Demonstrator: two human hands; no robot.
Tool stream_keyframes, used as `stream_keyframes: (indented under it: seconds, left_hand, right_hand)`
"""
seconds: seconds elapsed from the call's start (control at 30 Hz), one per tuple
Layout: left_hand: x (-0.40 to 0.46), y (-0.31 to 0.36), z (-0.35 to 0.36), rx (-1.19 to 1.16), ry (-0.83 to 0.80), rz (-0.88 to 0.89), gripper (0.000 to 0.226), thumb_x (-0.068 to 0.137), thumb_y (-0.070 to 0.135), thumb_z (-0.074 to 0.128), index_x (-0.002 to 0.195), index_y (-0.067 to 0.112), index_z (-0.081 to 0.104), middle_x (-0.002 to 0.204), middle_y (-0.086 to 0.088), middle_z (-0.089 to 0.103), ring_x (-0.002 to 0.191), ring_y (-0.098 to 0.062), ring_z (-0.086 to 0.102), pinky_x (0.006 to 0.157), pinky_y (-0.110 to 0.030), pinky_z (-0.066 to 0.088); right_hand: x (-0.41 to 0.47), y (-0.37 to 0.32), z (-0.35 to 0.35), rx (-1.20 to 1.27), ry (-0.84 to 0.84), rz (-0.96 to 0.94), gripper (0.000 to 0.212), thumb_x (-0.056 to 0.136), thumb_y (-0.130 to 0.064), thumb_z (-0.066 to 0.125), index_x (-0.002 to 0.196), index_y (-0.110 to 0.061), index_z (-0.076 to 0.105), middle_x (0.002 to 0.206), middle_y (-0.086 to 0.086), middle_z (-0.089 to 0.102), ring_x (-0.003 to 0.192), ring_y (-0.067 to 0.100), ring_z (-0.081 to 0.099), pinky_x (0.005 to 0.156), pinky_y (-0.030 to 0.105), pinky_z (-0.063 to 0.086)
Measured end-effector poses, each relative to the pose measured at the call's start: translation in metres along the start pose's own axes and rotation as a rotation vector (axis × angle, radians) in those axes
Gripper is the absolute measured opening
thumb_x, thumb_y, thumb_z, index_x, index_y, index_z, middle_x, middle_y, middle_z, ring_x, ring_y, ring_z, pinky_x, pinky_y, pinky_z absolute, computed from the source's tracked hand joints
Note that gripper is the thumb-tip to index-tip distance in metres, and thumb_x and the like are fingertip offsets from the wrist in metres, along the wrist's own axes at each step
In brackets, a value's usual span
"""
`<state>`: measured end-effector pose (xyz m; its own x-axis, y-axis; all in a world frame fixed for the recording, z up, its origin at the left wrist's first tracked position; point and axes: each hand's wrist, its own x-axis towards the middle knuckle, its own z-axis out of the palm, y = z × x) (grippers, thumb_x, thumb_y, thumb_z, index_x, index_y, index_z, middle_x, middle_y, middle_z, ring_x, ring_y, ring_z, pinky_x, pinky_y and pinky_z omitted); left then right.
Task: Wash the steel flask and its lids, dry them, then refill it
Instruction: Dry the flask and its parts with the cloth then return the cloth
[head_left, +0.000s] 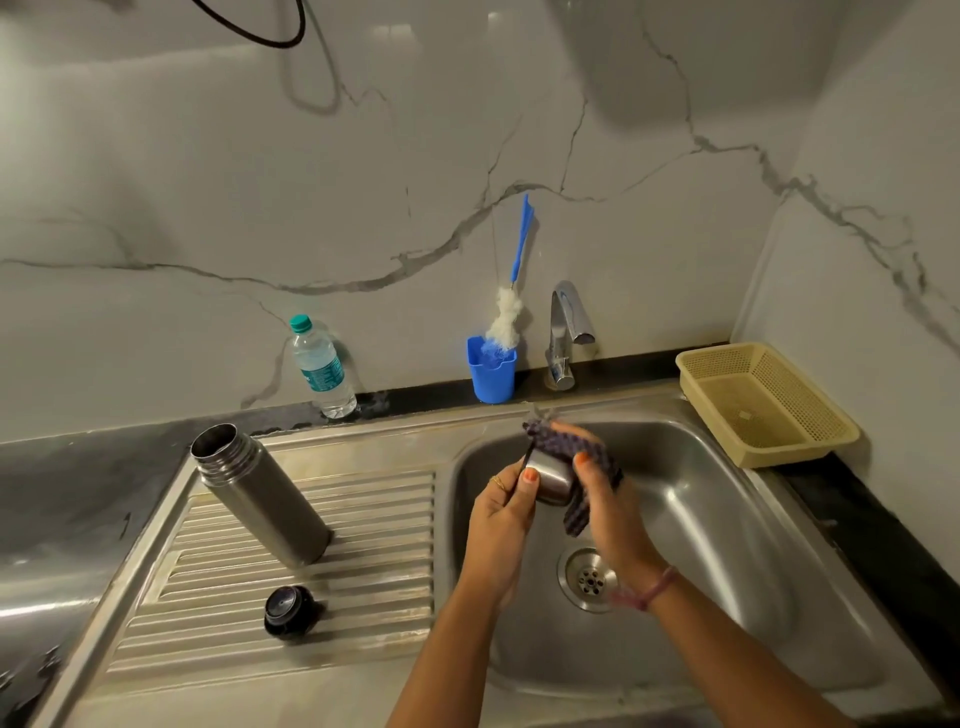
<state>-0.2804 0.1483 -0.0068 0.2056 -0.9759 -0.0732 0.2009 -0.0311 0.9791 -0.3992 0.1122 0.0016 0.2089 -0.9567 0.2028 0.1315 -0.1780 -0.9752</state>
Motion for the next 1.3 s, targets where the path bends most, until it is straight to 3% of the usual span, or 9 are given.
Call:
stream_keyframes:
  seconds: [0.1,0.23,0.33,0.53,0.77,0.87,1.0,1.2,1.3]
  left_hand:
    - [-0.001,0.002,-0.002,-0.013,-0.007,0.012,0.024,0.102,0.016,0.048,0.114,0.010,0.068,0.109,-0.012,0.071,0.104,-0.022,0.065,0.094,-0.031,0.052]
    - [0.006,0.001,-0.005,-0.032,0.041,-0.017,0.024,0.101,0.019,0.049,0.113,0.011,0.068,0.111,-0.015,0.069,0.111,-0.032,0.063,0.101,-0.041,0.051]
    - [0.006,-0.005,-0.003,-0.052,0.041,-0.039,0.028,0.101,0.021,0.050,0.121,0.008,0.066,0.115,-0.017,0.068,0.115,-0.031,0.062,0.106,-0.048,0.047]
    - [0.005,-0.011,-0.002,0.087,-0.006,0.007,0.027,0.104,0.018,0.047,0.116,0.005,0.066,0.104,-0.012,0.070,0.100,-0.023,0.065,0.101,-0.048,0.049]
    - [0.011,-0.007,-0.004,-0.028,0.071,-0.081,0.030,0.100,0.028,0.051,0.119,0.011,0.067,0.114,-0.014,0.070,0.113,-0.031,0.064,0.103,-0.050,0.049]
    - [0.006,-0.010,-0.004,-0.019,0.015,-0.081,0.026,0.102,0.022,0.050,0.117,0.010,0.067,0.112,-0.015,0.069,0.107,-0.027,0.064,0.102,-0.048,0.050]
    - [0.003,-0.010,-0.004,-0.003,-0.022,-0.063,0.031,0.099,0.026,0.055,0.122,0.007,0.064,0.118,-0.019,0.064,0.107,-0.028,0.062,0.101,-0.041,0.050]
    - [0.005,0.000,-0.002,-0.117,-0.012,-0.095,0.028,0.102,0.018,0.048,0.119,0.002,0.064,0.111,-0.018,0.068,0.104,-0.025,0.062,0.102,-0.045,0.048]
    - [0.004,-0.007,-0.002,-0.071,-0.020,-0.081,0.027,0.101,0.018,0.051,0.119,0.001,0.064,0.120,-0.028,0.061,0.107,-0.029,0.060,0.104,-0.045,0.047]
  right_hand:
    - [0.011,0.001,0.000,0.049,0.041,0.156,0.028,0.100,-0.022,0.043,0.119,-0.010,0.059,0.102,0.001,0.067,0.091,0.005,0.066,0.069,0.009,0.048]
    - [-0.006,0.007,0.007,-0.283,-0.074,-0.240,0.043,0.094,-0.031,0.046,0.134,-0.016,0.048,0.140,-0.002,0.046,0.131,0.007,0.042,0.104,0.017,0.037]
    - [-0.014,0.024,0.010,-0.369,-0.065,-0.365,0.050,0.094,-0.029,0.046,0.141,-0.014,0.040,0.149,0.000,0.035,0.139,0.019,0.031,0.113,0.028,0.029]
    - [0.008,0.011,0.022,-0.126,0.203,-0.003,0.027,0.086,-0.048,0.047,0.109,-0.037,0.057,0.109,-0.007,0.064,0.104,0.008,0.061,0.093,0.033,0.051]
    - [-0.021,0.025,0.024,-0.778,0.076,-0.430,0.052,0.095,-0.038,0.043,0.143,-0.016,0.039,0.151,-0.001,0.032,0.143,0.017,0.023,0.115,0.036,0.024]
    - [-0.018,0.021,0.017,-0.624,0.084,-0.376,0.048,0.094,-0.040,0.045,0.138,-0.020,0.044,0.143,-0.004,0.041,0.136,0.014,0.035,0.110,0.026,0.032]
    - [0.008,0.005,0.017,-0.162,0.177,0.002,0.024,0.095,-0.041,0.047,0.112,-0.027,0.056,0.108,0.002,0.065,0.093,0.009,0.065,0.073,0.013,0.051]
    - [-0.010,0.018,0.012,-0.545,0.053,-0.448,0.044,0.094,-0.031,0.045,0.131,-0.009,0.051,0.139,0.001,0.046,0.134,0.019,0.039,0.111,0.028,0.031]
    - [-0.014,0.008,0.014,-0.210,0.129,-0.215,0.039,0.094,-0.032,0.046,0.124,-0.009,0.054,0.128,0.007,0.057,0.120,0.016,0.053,0.094,0.015,0.043]
